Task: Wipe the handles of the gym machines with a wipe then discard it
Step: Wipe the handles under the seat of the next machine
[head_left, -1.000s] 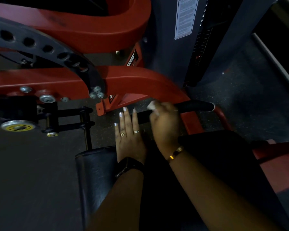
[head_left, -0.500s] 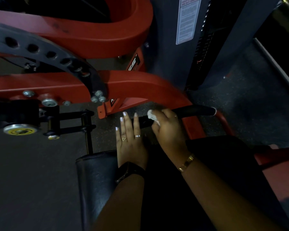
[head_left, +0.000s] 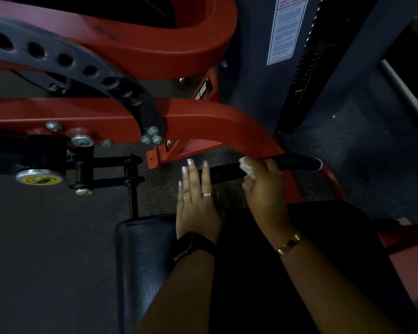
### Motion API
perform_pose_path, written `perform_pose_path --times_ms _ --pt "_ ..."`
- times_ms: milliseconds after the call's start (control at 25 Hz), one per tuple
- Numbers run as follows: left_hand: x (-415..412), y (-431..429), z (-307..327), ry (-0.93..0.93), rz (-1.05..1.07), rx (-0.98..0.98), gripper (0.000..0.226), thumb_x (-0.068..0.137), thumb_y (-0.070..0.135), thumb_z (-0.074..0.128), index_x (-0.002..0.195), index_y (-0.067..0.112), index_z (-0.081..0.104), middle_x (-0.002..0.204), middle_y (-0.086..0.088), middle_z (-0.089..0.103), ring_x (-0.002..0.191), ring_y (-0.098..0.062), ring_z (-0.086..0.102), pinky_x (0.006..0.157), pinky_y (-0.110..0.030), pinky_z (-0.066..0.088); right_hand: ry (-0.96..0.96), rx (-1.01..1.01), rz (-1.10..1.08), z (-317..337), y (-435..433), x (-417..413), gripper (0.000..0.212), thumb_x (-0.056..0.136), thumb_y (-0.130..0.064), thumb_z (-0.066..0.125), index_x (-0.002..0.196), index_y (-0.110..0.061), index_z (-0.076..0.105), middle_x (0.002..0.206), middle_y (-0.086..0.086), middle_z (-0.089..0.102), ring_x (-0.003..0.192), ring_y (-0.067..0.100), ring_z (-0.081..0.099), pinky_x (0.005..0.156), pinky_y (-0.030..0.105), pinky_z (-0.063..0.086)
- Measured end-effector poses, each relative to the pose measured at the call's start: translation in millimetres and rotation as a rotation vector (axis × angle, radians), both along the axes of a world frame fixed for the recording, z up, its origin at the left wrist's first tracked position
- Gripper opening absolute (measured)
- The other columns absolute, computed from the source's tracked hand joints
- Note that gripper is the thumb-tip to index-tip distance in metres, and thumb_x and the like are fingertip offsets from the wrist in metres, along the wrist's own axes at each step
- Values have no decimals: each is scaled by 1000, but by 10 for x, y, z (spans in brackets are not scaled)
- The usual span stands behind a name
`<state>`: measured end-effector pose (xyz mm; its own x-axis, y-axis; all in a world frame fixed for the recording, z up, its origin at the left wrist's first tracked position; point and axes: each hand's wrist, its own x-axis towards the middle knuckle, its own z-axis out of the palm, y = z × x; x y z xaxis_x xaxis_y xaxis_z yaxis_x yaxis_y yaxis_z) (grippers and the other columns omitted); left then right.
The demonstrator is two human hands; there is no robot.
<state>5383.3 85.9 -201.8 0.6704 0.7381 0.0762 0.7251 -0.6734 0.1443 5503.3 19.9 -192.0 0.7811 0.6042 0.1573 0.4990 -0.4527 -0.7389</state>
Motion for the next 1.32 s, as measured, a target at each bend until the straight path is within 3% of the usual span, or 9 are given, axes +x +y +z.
perform_pose_path --times_ms 120,240,400,520,720,800,1000,1160,1320 --pt "21 -11 6 -19 12 31 69 93 25 52 152 12 18 158 -13 2 145 -23 0 118 -38 14 90 -55 -183 -25 -29 148 29 84 4 56 111 0 64 113 20 52 101 33 58 93 26 41" --pt "18 -10 0 20 5 97 68 92 26 50 152 11 20 157 -14 4 144 -24 3 117 -37 14 47 -34 -68 25 80 -36 33 83 4 57 114 -2 64 106 19 56 96 31 60 87 16 37" --pt "17 3 36 71 -34 217 63 91 31 31 151 11 24 157 -14 17 144 -26 8 115 -44 14 -91 -145 -20 -45 11 -211 45 89 -12 47 133 0 50 120 24 50 104 39 51 87 37 44" --pt "82 14 43 113 -290 302 63 87 29 43 147 17 30 155 -7 29 143 -26 17 113 -50 14 -5 -178 72 -94 -33 -204 44 91 -11 48 135 -9 49 134 22 42 117 39 43 96 43 39" --pt "227 -75 -24 104 -204 249 84 74 34 64 148 13 29 153 -8 32 144 -26 18 114 -49 11 89 -18 -7 -65 -145 191 16 88 -46 59 84 -31 65 93 7 66 90 13 63 87 35 47" --pt "408 -267 -101 61 -50 268 75 84 44 56 146 9 33 152 -11 33 142 -29 24 114 -47 19 112 -24 -126 -91 -177 218 9 89 -31 60 91 -29 69 94 11 66 92 22 63 87 31 47" --pt "589 -357 -197 54 1 385 62 94 43 38 146 10 35 151 -12 34 140 -29 32 113 -42 27 -379 -207 34 -173 -252 191 28 86 -9 61 113 -11 69 105 8 66 91 32 58 73 32 49" --pt "608 -393 -215 32 -69 336 65 89 33 46 147 7 32 152 -12 32 141 -29 29 114 -44 19 -86 -271 -245 -175 -378 527 36 89 -1 53 119 -15 66 114 9 61 100 33 47 75 24 33" --pt "586 -331 -199 99 -100 438 57 93 38 30 142 12 43 148 -10 41 136 -27 38 110 -42 31 -153 -249 75 -74 42 323 31 92 -13 47 119 -10 64 118 7 61 109 30 50 92 25 31"
